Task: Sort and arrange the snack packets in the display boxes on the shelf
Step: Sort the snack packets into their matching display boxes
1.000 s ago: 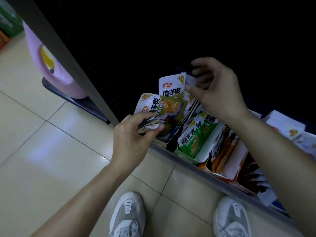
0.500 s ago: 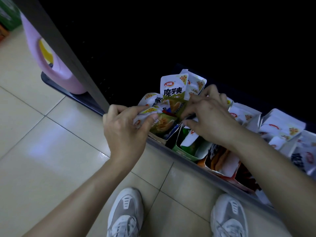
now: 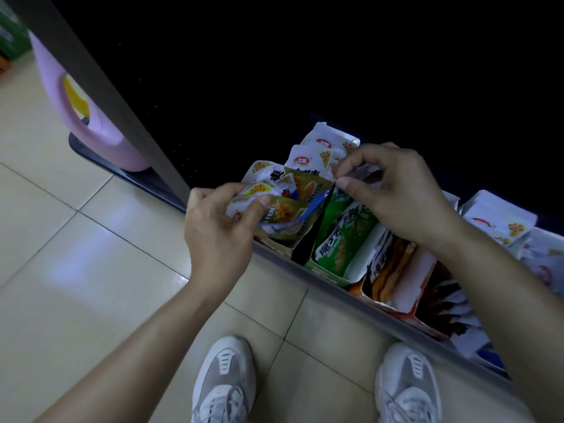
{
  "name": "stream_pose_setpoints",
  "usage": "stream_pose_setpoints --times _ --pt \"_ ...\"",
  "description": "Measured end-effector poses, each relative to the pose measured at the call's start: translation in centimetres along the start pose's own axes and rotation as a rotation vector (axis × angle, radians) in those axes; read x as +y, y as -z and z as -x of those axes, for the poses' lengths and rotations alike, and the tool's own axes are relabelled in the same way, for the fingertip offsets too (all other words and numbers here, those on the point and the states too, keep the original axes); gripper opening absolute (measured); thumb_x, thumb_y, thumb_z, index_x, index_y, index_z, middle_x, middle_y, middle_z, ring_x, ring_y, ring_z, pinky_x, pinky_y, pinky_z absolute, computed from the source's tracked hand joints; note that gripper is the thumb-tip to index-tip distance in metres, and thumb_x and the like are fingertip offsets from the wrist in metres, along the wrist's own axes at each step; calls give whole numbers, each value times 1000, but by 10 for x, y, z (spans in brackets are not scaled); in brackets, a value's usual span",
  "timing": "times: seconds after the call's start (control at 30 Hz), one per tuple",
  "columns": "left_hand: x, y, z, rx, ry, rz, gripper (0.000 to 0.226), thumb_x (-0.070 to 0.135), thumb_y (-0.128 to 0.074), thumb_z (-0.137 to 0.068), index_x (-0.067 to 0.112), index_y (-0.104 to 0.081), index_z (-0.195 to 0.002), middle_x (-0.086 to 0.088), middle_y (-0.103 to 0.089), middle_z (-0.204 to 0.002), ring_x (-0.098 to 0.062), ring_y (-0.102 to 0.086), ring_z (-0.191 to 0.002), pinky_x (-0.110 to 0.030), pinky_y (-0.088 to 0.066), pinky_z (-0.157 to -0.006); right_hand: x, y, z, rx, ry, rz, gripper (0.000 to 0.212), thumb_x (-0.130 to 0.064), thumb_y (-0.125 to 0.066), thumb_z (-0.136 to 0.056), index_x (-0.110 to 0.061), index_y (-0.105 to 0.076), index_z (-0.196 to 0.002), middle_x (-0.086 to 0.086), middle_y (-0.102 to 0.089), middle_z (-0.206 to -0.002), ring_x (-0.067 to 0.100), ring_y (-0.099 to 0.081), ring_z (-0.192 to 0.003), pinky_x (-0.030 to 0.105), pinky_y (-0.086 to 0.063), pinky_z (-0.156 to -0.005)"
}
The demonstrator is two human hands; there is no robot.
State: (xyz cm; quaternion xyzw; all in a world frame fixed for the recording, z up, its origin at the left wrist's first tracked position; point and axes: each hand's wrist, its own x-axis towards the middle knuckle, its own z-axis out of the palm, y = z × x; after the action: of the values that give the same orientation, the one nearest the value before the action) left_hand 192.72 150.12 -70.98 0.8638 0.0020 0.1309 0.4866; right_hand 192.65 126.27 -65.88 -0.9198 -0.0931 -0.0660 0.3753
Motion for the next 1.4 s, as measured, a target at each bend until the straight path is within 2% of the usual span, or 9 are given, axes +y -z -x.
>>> stream_pose_setpoints --times 0.2,0.33,0.43,0.57,0.73,0.9,1.07,1.23,1.4 --pt "11 4 -4 -43 186 404 6 11 -74 -91 16 -72 -88 6 -77 -80 -13 -75 -81 -28 -61 -67 7 -4 4 11 42 85 28 1 -65 -88 -21 -69 -105 -16 -54 -91 23 -55 -98 37 -49 -89" --pt "15 9 -11 -6 262 527 11 6 -75 -89 14 -72 -82 3 -76 -74 -19 -75 -74 -31 -60 -62 2 -6 5 -39 52 52 22 -9 -71 -88 -30 -67 -92 -10 -61 -93 18 -46 -100 14 -37 -86" --pt "14 13 -13 -35 239 549 12 4 -73 -90 15 -72 -85 2 -75 -76 -19 -75 -75 -31 -60 -62 -3 -5 4 -25 36 6 18 -14 -71 -90 -31 -65 -92 -8 -62 -97 18 -50 -105 25 -45 -88" --pt "8 21 -11 -188 98 473 19 2 -66 -94 19 -73 -96 6 -77 -88 -16 -75 -88 -29 -62 -72 -17 -1 1 -8 30 -141 10 -19 -72 -90 -24 -65 -96 -6 -65 -93 8 -62 -88 21 -54 -74" --pt "0 26 -11 -251 128 512 21 -2 -63 -94 15 -72 -99 6 -77 -91 -16 -75 -88 -26 -61 -72 -15 -26 7 -118 -13 -116 3 -20 -71 -91 -20 -70 -94 -5 -71 -89 7 -64 -80 37 -53 -73" --pt "-5 28 -9 -353 96 513 24 -4 -60 -95 13 -73 -105 4 -78 -100 -17 -74 -95 -26 -60 -77 -15 -39 8 -102 -6 -167 11 -11 -72 -88 -21 -68 -87 -10 -55 -136 -1 -55 -121 13 -46 -81" --pt "-3 32 -11 -402 -2 418 30 -3 -61 -95 16 -70 -115 12 -77 -99 -7 -73 -94 -18 -57 -76 -19 -43 3 -33 -27 -239 3 -9 -71 -90 -11 -72 -89 -9 -69 -84 -1 -66 -82 22 -54 -73" --pt "-8 34 3 -218 -101 187 22 11 -72 -90 23 -72 -109 31 -72 -97 4 -70 -90 -9 -52 -72 -15 -35 26 184 -128 -269 10 -4 -71 -89 -15 -71 -87 -18 -67 -87 -7 -65 -84 10 -52 -75" --pt "-12 32 9 -126 -51 158 23 5 -76 -88 21 -73 -104 22 -74 -93 4 -68 -81 -17 -54 -70 -15 -26 48 328 -184 -296 18 -5 -72 -88 -22 -66 -90 -15 -67 -89 -1 -67 -84 12 -53 -78"
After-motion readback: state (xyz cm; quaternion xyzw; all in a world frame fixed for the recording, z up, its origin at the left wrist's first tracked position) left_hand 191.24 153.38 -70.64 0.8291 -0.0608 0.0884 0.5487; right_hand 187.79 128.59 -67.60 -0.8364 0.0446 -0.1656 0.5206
